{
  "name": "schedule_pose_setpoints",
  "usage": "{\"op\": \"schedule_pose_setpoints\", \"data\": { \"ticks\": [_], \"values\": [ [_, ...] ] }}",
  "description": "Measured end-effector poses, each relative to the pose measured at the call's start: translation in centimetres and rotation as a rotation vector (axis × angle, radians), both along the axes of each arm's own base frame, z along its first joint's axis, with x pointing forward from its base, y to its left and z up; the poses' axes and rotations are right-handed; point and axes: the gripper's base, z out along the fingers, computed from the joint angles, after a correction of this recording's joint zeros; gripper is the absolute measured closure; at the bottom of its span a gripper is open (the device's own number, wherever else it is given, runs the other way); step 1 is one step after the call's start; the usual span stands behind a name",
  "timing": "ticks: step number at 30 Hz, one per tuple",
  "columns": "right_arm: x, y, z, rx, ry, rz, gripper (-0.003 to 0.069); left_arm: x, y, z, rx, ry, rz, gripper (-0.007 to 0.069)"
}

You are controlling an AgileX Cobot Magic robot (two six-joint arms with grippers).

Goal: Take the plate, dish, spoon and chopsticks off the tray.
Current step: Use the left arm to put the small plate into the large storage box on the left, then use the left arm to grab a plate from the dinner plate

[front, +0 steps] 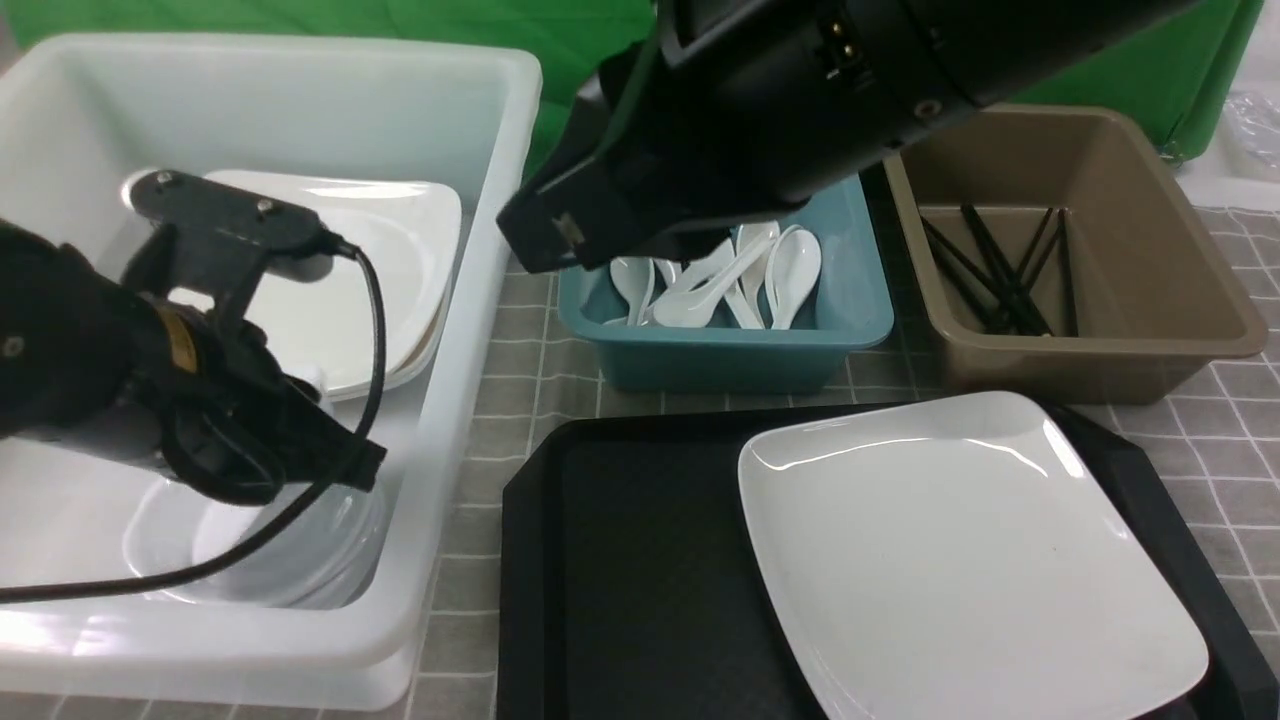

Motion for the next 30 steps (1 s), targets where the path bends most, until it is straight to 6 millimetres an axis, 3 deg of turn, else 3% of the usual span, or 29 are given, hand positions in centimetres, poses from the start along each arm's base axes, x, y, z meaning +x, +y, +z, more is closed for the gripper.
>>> {"op": "schedule_pose_setpoints", "data": {
  "ticks": [7, 12, 14, 15, 18, 19, 20, 22, 24, 27, 28, 30],
  "values": [
    [0.4, -0.6, -0.3, -0.075, -0.046, -0.025, 0.0638, 0.2, 0.0, 0.3, 0.016, -0.021, -0.014, 0.0179],
    [1.2, -3.2, 0.3, -0.162, -0.095, -0.094, 0.0638, -0.1, 0.5, 3.0, 0.042, -0.015, 0.009, 0.0141],
    [1.4, -5.0, 0.9, -0.174, -0.103, -0.136, 0.0638, -0.2, 0.5, 4.4, 0.026, -0.039, 0.018, 0.0161],
    [1.6, -6.4, 1.4, -0.186, -0.106, -0.170, 0.0638, -0.2, 0.3, 5.6, -0.017, -0.065, 0.025, 0.0206],
    [1.8, -8.6, 2.0, -0.213, -0.107, -0.225, 0.0638, -0.2, -0.4, 6.8, -0.119, -0.096, 0.027, 0.0277],
    [1.9, -10.7, 2.3, -0.251, -0.092, -0.281, 0.0638, 0.0, -1.7, 7.4, -0.226, -0.125, -0.006, 0.0387],
    [1.9, -11.6, 2.6, -0.260, -0.096, -0.309, 0.0638, 0.1, -2.6, 7.5, -0.257, -0.131, -0.048, 0.0429],
    [2.2, -14.3, 3.0, -0.265, -0.103, -0.410, 0.0638, 0.2, -5.0, 7.3, -0.318, -0.101, -0.135, 0.0557],
    [1.9, -16.4, 2.9, -0.273, -0.094, -0.480, 0.0638, 0.7, -7.5, 6.3, -0.337, -0.038, -0.195, 0.0600],
    [0.8, -19.2, 1.6, -0.301, -0.054, -0.573, 0.0638, 1.7, -11.7, 4.1, -0.320, 0.083, -0.264, 0.0618],
    [0.8, -19.4, 1.6, -0.302, -0.053, -0.578, 0.0638, 1.8, -12.0, 3.9, -0.319, 0.094, -0.267, 0.0619],
    [-0.7, -20.9, -0.2, -0.330, -0.005, -0.623, 0.0638, 2.8, -15.4, 1.7, -0.277, 0.172, -0.319, 0.0616]
  ]
}}
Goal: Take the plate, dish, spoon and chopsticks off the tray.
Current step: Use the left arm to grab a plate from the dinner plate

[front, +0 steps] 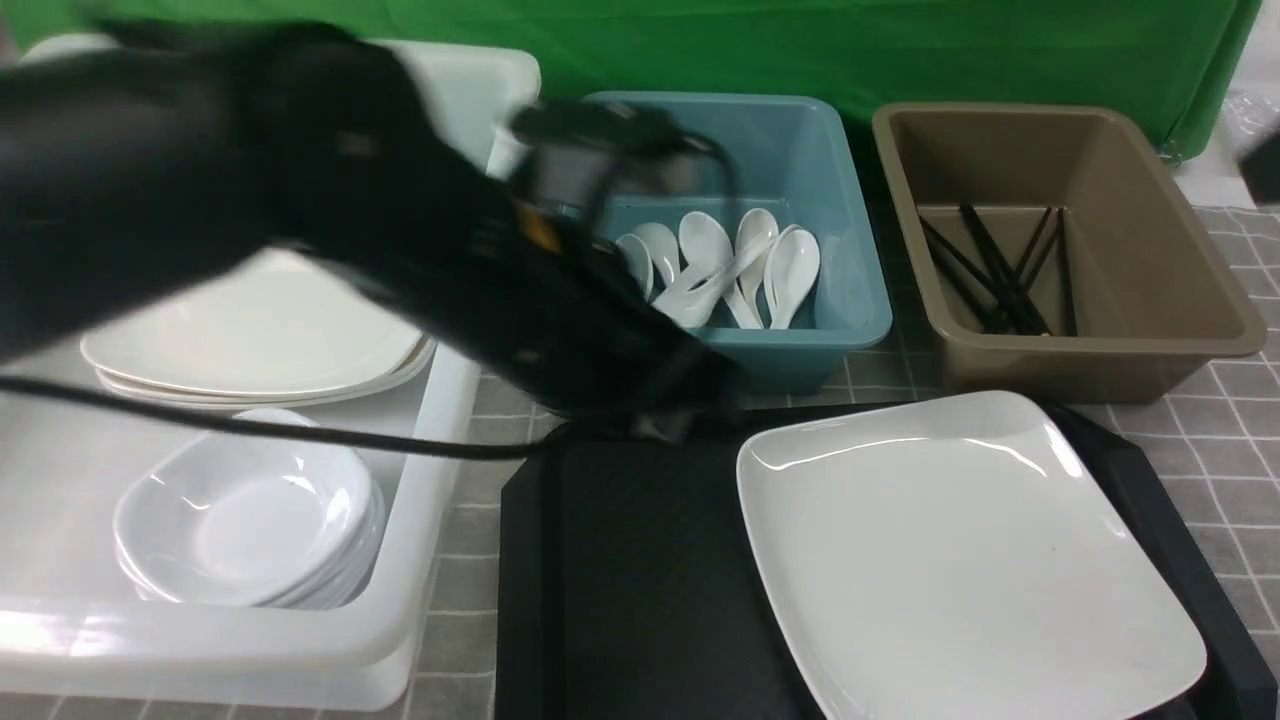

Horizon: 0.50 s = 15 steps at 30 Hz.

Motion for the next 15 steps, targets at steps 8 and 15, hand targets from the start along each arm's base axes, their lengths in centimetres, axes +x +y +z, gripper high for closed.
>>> {"op": "schedule_pose_setpoints", "data": {
  "ticks": [8, 15],
  "values": [
    [-3.9, -1.2, -5.3, -0.004, 0.060, -0.029, 0.0638, 4.0, -6.5, -4.8, 0.140, 0.029, -0.074, 0.0424],
    [-6.0, -1.6, -5.2, 0.018, -0.032, -0.039, 0.0638, 6.9, -8.7, -9.6, 0.190, 0.089, -0.027, 0.0146]
  ]
}}
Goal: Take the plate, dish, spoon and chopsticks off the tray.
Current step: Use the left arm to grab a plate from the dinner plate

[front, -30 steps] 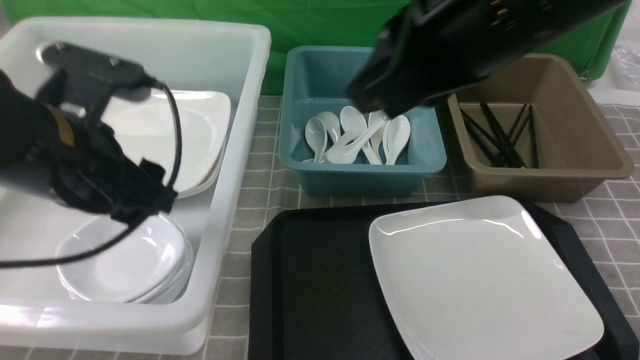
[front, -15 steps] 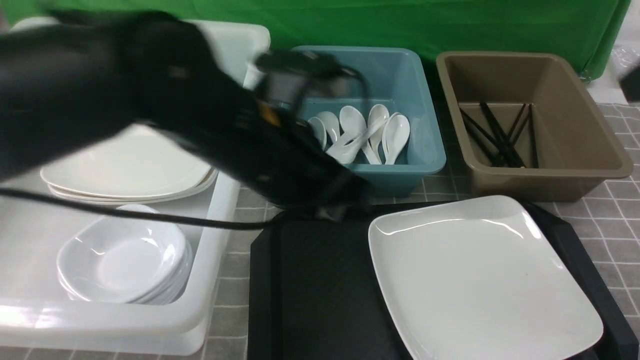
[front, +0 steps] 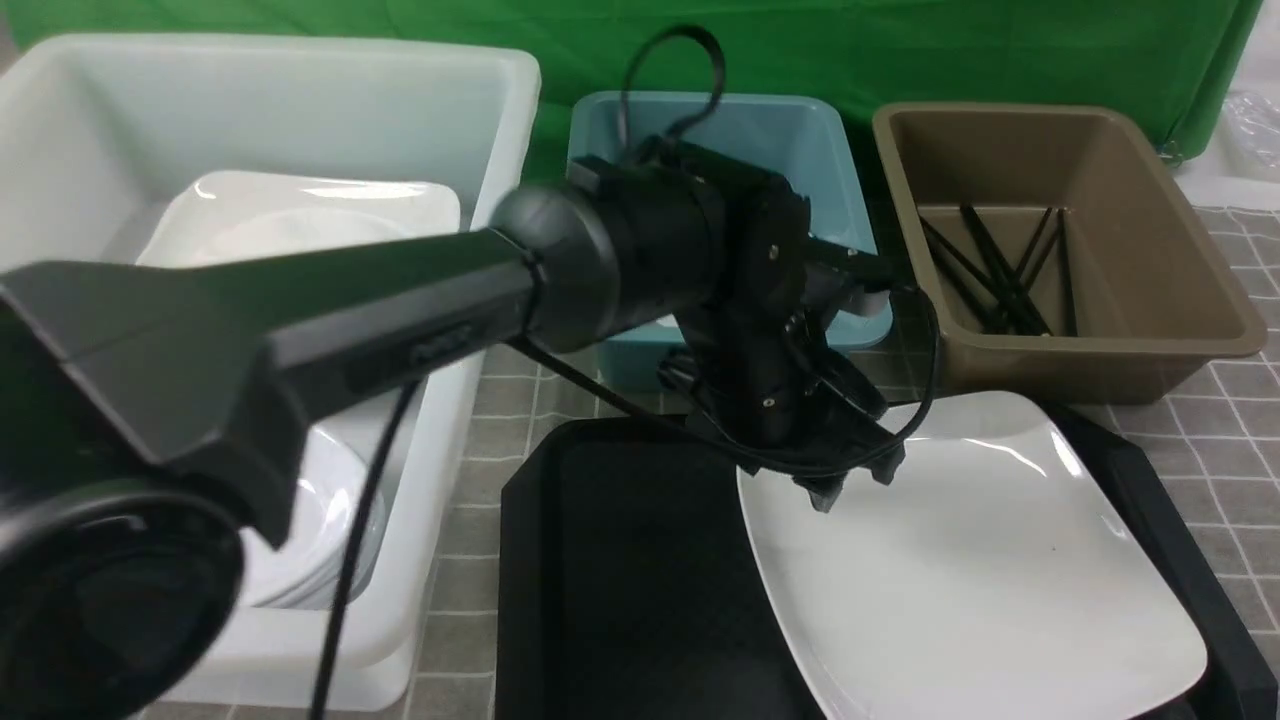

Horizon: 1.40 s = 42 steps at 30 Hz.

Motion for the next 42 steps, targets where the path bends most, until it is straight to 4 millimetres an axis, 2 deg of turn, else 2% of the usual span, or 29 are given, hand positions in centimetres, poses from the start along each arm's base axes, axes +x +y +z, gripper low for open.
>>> {"op": "schedule_pose_setpoints", "data": {
  "ticks": [4, 13, 18, 22, 24, 26, 29, 31, 33, 35, 39, 42],
  "values": [
    [-0.5, -0.1, 0.3, 0.005, -0.025, -0.001, 0.0638, 1.1, 0.4, -1.2, 0.010, 0.016, 0.063, 0.0092],
    [-0.6, -0.1, 0.4, 0.008, -0.035, -0.001, 0.0638, 2.7, 2.1, -1.4, 0.017, 0.016, 0.152, 0.0078],
    [-0.4, -0.1, 0.6, 0.013, -0.061, -0.005, 0.0638, 3.1, 1.7, -1.5, -0.032, -0.004, 0.171, 0.0077],
    [-0.4, 0.0, 0.6, 0.024, -0.062, -0.002, 0.0638, 3.2, 1.0, -3.3, -0.077, 0.052, 0.179, 0.0077],
    [-0.4, 0.0, 0.6, 0.027, -0.061, -0.002, 0.0638, 3.2, 0.9, -3.6, -0.083, 0.062, 0.177, 0.0085],
    [-0.4, 0.0, 0.6, 0.028, -0.062, -0.002, 0.0638, 3.2, 0.7, -3.7, -0.096, 0.069, 0.178, 0.0117],
    [-0.4, 0.1, 0.6, 0.030, -0.062, -0.001, 0.0638, 3.2, 0.6, -3.8, -0.093, 0.067, 0.155, 0.0220],
    [-0.4, 0.1, 0.6, 0.030, -0.062, -0.001, 0.0638, 3.3, 0.7, -4.0, -0.094, 0.069, 0.150, 0.0379],
    [-0.4, 0.1, 0.6, 0.031, -0.063, -0.001, 0.0638, 3.3, 0.8, -3.6, -0.119, 0.084, 0.166, 0.0428],
    [-0.4, 0.1, 0.6, 0.034, -0.066, -0.001, 0.0638, 3.1, 0.9, -2.8, -0.120, 0.092, 0.161, 0.0431],
    [-0.5, 0.4, 0.7, 0.058, -0.066, 0.021, 0.0638, 2.2, 1.3, -0.1, -0.123, 0.102, 0.131, 0.0482],
    [-0.7, 1.1, 1.2, 0.120, -0.077, 0.090, 0.0638, 1.0, 1.8, 4.7, -0.187, 0.052, 0.084, 0.0561]
  ]
}}
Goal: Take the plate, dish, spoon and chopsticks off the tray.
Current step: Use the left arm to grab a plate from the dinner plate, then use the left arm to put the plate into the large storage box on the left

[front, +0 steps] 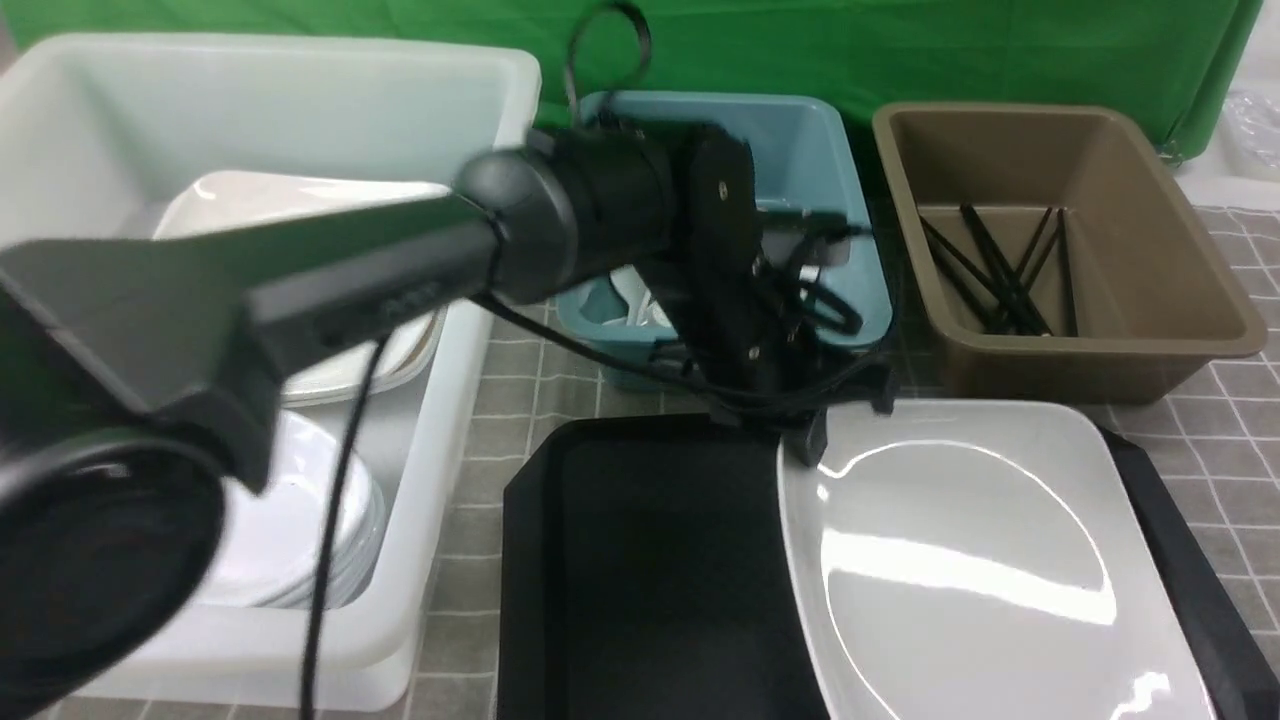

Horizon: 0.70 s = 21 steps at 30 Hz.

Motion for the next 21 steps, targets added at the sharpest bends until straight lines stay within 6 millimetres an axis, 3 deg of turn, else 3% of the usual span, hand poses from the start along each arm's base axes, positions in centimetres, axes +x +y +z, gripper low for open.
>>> {"op": "schedule_pose_setpoints", "data": {
  "ticks": [6, 7, 9, 10, 11, 14, 16, 17, 21],
  "values": [
    [-0.8, 1.5, 3.8, 0.123, -0.118, 0.167, 0.0638, -2.5, 3.0, 9.1, -0.077, -0.177, -0.028, 0.0595],
    [-0.8, 1.6, 3.9, 0.125, -0.120, 0.173, 0.0638, -2.5, 3.1, 9.3, -0.076, -0.183, -0.027, 0.0595],
    [-0.8, 1.9, 4.8, 0.143, -0.133, 0.220, 0.0638, -2.8, 4.4, 11.1, -0.097, -0.217, -0.009, 0.0595],
    [-0.5, 2.5, 5.6, 0.179, -0.130, 0.276, 0.0638, -2.9, 6.2, 12.9, -0.133, -0.246, 0.030, 0.0595],
    [-0.4, 2.5, 5.7, 0.177, -0.129, 0.279, 0.0638, -2.9, 6.3, 13.2, -0.141, -0.246, 0.035, 0.0595],
    [0.9, 3.6, 6.8, 0.209, -0.105, 0.371, 0.0638, -2.7, 10.5, 16.3, -0.217, -0.289, 0.126, 0.0595],
    [2.0, 4.8, 7.4, 0.204, -0.070, 0.453, 0.0638, -2.2, 14.8, 18.4, -0.272, -0.330, 0.224, 0.0595],
    [2.0, 4.9, 7.4, 0.203, -0.065, 0.461, 0.0638, -2.2, 15.2, 18.6, -0.280, -0.332, 0.233, 0.0595],
    [4.0, 8.5, 8.4, 0.176, -0.044, 0.544, 0.0638, -1.5, 22.4, 20.3, -0.326, -0.372, 0.389, 0.0595]
  ]
}}
